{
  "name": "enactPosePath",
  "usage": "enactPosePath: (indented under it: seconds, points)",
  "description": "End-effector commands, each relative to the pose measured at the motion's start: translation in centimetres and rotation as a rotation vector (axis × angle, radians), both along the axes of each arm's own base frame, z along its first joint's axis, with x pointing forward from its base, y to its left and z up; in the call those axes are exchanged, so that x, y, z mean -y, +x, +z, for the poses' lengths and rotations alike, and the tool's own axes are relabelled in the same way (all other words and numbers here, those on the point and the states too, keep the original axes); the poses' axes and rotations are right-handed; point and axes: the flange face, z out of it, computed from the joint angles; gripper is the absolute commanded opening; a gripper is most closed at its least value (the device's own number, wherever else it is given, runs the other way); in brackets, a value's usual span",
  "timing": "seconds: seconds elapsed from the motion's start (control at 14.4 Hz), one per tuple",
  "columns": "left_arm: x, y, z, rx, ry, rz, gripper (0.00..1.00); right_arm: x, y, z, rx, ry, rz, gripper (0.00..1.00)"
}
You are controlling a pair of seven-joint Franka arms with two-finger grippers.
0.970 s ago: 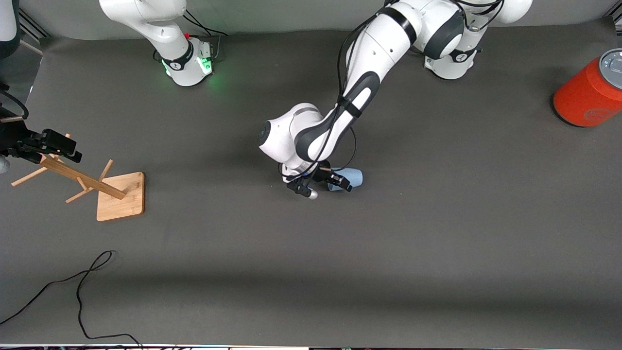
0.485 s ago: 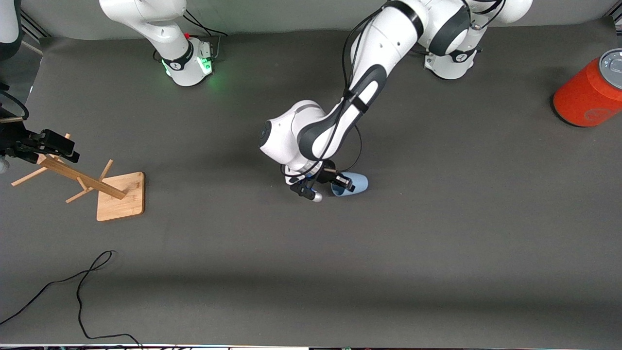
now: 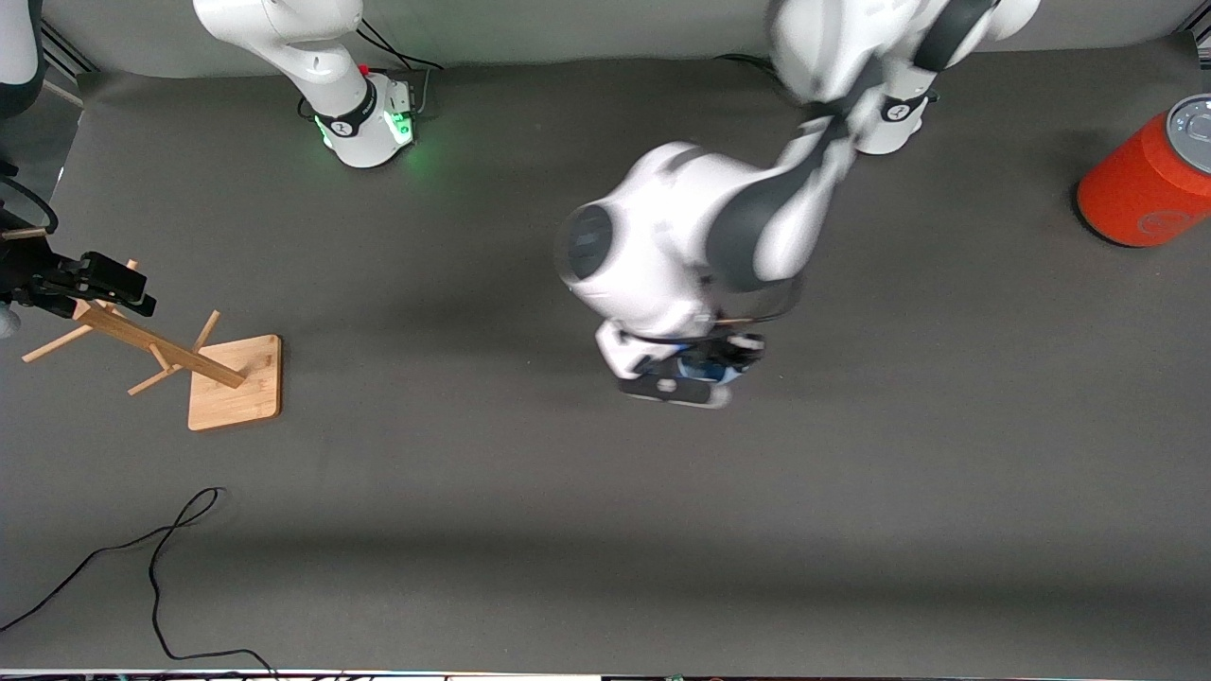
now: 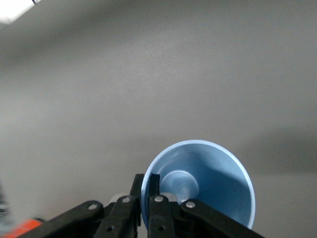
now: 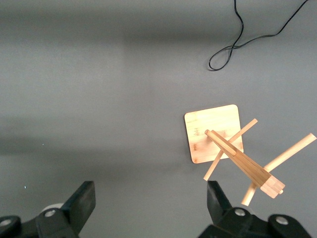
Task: Rotate and upright cup with both arms
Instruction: 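Lift the cup with the left gripper and rotate it opening-up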
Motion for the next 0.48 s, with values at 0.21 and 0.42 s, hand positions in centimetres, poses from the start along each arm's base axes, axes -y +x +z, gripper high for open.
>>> enactPosePath:
  seconds: [0.21,0.42]
  points:
    - [-8.5,1.0,8.8,0.016,-0.389,0.356,0.0,-0.1,-0.2,0.5,0.008,0.005,0.004,1.0]
    - [-7.0,-0.2,6.7,0.109,-0.425,0.476,0.0,-0.3,-0.3,0.1,-0.013,0.006,0.007,1.0]
